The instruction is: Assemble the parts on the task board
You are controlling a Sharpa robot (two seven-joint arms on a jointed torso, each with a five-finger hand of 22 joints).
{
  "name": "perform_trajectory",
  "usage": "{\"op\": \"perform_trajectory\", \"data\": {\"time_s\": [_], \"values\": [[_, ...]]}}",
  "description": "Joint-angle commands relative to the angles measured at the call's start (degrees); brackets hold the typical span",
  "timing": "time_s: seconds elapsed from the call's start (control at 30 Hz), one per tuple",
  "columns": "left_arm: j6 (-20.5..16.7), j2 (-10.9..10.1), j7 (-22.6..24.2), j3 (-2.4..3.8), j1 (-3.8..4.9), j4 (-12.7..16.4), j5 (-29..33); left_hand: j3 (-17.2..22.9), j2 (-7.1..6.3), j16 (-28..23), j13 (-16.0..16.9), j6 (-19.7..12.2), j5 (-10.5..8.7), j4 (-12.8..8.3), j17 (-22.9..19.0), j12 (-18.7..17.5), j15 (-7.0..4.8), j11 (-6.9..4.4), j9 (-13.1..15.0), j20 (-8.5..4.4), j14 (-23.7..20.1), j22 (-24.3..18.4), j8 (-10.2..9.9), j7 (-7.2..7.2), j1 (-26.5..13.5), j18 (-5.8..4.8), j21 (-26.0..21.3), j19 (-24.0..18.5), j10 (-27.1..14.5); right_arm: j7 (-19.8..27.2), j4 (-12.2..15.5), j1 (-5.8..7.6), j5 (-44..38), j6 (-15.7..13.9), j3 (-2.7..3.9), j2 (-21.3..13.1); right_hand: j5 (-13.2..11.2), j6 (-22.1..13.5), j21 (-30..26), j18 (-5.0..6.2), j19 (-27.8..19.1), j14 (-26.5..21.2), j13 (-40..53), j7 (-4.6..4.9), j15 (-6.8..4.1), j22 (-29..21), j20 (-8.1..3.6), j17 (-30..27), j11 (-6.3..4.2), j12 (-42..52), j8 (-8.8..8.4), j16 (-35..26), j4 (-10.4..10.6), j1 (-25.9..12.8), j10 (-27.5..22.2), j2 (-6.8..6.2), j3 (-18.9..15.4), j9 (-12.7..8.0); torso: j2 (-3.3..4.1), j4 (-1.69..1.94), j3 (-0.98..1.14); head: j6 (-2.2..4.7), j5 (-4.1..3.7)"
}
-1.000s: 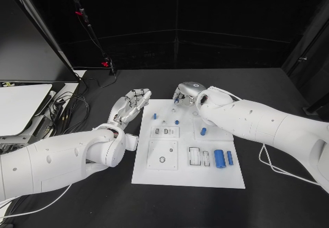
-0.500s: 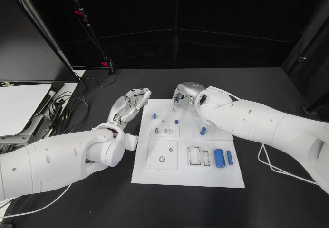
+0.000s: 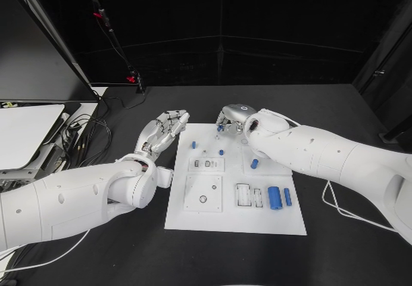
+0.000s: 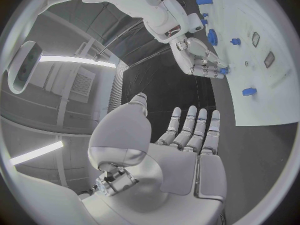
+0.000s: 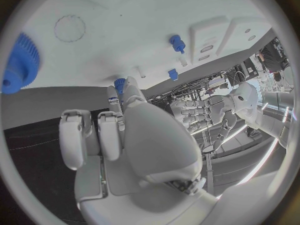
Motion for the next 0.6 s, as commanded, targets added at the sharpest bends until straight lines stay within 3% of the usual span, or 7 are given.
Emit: {"op": "perform_trajectory", "data": {"time_s": [0.03,0.07,0.17,0.27,0.37,0.47,0.6], "values": [[0.63,-0.01,14.46,0.06,0.08,0.03,-0.36,-0.41,0.56,0.06,0.00,0.38,0.26,0.04,0.09,-0.28,0.14,0.08,-0.05,-0.09,0.33,-0.02,-0.22,9.12,-0.11,0.55,0.36,-0.07,0.20,-0.38,0.08,0.12,-0.31,0.89,0.03,-0.08,-0.01,-4.15,-0.82,-0.27,2.08,3.18,0.06,-1.45,0.70,9.05,0.62,-1.28,0.59,-0.22,-0.09,-0.60,0.48,-1.33,-2.35,-1.32,-0.55,-0.13,-0.01,0.00,-0.03,0.00,0.00],[0.64,-0.03,14.43,0.06,0.08,0.02,-0.36,-0.41,0.56,0.06,0.00,0.38,0.26,0.04,0.09,-0.28,0.14,0.08,-0.05,-0.09,0.33,-0.02,-0.22,9.12,-0.11,0.55,0.36,-0.07,0.20,-0.23,0.10,0.11,-0.25,0.74,0.03,-0.11,0.07,-6.05,-1.36,0.01,1.34,2.99,0.07,-2.03,0.80,7.90,0.76,-2.03,0.75,-0.23,-0.18,-0.78,0.64,-2.17,-3.30,-1.78,-0.89,-0.14,-0.01,-0.04,-0.03,0.01,0.03],[0.76,-0.02,14.32,0.06,0.08,0.02,-0.36,-0.42,0.57,0.07,0.00,0.39,0.27,0.03,0.09,-0.28,0.14,0.07,-0.05,-0.08,0.34,-0.01,-0.22,9.12,-0.10,0.54,0.36,-0.06,0.20,0.44,0.24,0.11,0.17,-0.08,0.03,-0.28,0.13,-16.67,-2.72,0.69,-0.40,2.40,0.17,-3.73,1.07,5.17,1.11,-4.43,1.14,-0.03,-0.56,-1.42,0.89,-4.38,-5.71,-2.52,-1.34,-0.50,-0.01,-0.03,-0.03,0.02,-0.05],[0.88,0.01,14.28,0.06,0.08,0.07,-0.36,-0.43,0.63,0.07,0.01,0.41,0.32,0.03,0.09,-0.27,0.14,0.07,-0.05,-0.09,0.34,-0.01,-0.22,9.11,-0.05,0.54,0.37,-0.06,0.23,1.85,0.64,0.11,0.98,-2.51,0.03,-0.64,0.11,-20.17,-3.12,0.85,-0.79,2.24,0.25,-4.28,1.20,4.49,1.27,-5.15,1.28,0.19,-0.68,-1.64,0.96,-5.74,-6.61,-2.81,-1.27,-0.58,-0.01,0.09,-0.03,0.13,-0.42],[0.89,0.00,14.21,0.06,0.08,-0.02,-0.36,-0.43,0.63,0.07,0.01,0.41,0.32,0.03,0.09,-0.27,0.14,0.07,-0.05,-0.09,0.34,-0.01,-0.22,9.11,-0.05,0.54,0.37,-0.06,0.23,3.41,1.47,0.11,3.19,-6.74,0.03,-1.28,0.12,-21.47,-3.42,0.98,-1.08,2.13,0.29,-4.32,1.23,3.94,1.32,-5.67,1.33,0.33,-0.71,-1.79,1.08,-6.58,-6.97,-3.00,-1.15,-0.62,-0.04,-0.07,0.04,0.33,-0.15],[0.96,-0.02,14.12,0.06,0.08,-0.07,-0.36,-0.43,0.63,0.07,0.01,0.41,0.32,0.03,0.09,-0.27,0.14,0.07,-0.05,-0.09,0.34,-0.01,-0.22,9.11,-0.05,0.54,0.37,-0.06,0.23,5.44,3.38,0.11,7.09,-11.78,0.03,-2.80,0.14,-20.31,-3.60,1.06,-1.22,2.04,0.37,-3.22,1.20,3.61,1.33,-6.18,1.27,0.67,-0.42,-1.93,0.91,-6.69,-6.82,-2.52,-0.65,-0.41,-0.11,-0.12,0.05,0.35,-0.41],[1.05,-0.16,14.00,0.05,0.08,-0.04,-0.36,-0.45,0.69,0.08,0.01,0.46,0.42,0.01,0.09,-0.25,0.15,0.07,-0.04,-0.09,0.35,-0.02,-0.22,9.11,0.03,0.53,0.38,-0.08,0.27,8.83,7.66,0.19,13.51,-16.67,0.04,-6.26,0.14,-14.20,-4.18,1.28,-1.66,1.66,0.45,0.31,0.89,2.60,1.16,-8.34,1.02,1.64,0.82,-2.56,0.27,-6.90,-6.19,-1.84,0.16,0.38,-0.27,-0.21,-0.14,0.69,-0.43]]}}
